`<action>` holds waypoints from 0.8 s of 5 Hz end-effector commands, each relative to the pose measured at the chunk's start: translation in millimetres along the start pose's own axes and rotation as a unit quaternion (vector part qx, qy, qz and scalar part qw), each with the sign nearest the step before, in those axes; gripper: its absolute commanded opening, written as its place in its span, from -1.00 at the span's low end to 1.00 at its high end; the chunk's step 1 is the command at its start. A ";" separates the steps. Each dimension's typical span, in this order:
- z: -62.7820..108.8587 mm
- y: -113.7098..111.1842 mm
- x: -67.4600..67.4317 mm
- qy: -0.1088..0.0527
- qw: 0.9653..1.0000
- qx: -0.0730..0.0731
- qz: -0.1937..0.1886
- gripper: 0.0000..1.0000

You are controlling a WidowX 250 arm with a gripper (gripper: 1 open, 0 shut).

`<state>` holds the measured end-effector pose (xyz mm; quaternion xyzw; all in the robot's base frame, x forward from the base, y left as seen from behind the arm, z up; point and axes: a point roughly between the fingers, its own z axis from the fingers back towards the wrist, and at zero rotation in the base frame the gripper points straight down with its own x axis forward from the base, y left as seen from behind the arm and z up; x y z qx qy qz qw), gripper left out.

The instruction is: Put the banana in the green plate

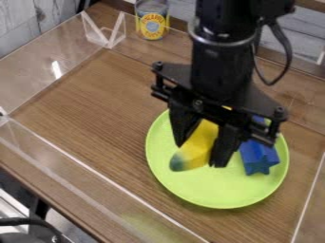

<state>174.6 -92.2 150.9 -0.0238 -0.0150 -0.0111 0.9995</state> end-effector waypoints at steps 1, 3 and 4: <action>10.8 1.2 1.4 -0.017 1.000 -0.003 0.002 -1.00; 13.8 2.0 5.1 -0.017 1.000 -0.002 0.009 1.00; 16.3 12.7 10.0 -0.018 1.000 0.001 0.011 1.00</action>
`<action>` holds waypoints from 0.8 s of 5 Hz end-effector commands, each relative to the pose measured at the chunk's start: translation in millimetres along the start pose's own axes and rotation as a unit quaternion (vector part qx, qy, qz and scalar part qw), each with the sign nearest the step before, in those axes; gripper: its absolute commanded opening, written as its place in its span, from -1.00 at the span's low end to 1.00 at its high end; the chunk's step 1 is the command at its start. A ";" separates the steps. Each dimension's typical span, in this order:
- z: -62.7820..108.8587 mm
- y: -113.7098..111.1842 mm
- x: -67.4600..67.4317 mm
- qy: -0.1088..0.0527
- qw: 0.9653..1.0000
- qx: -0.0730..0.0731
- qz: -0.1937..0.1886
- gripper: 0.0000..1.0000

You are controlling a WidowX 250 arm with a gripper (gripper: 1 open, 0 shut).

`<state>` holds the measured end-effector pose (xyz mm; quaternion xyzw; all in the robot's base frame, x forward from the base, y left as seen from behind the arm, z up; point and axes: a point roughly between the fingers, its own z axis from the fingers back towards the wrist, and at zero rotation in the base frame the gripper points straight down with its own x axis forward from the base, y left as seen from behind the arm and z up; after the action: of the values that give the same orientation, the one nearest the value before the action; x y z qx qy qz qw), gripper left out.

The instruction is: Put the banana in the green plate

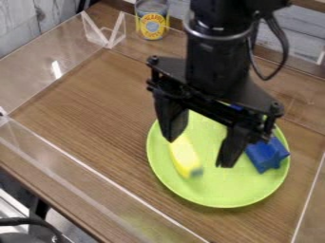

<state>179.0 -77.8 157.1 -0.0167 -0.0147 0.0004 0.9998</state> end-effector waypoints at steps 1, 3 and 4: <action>9.3 7.5 8.5 -0.018 1.000 -0.003 0.001 1.00; 11.2 13.2 7.9 -0.024 1.000 -0.007 0.006 1.00; 10.7 12.5 6.1 -0.025 1.000 -0.010 0.006 1.00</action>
<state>183.2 -65.5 161.6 -0.0220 -0.0274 0.0038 0.9994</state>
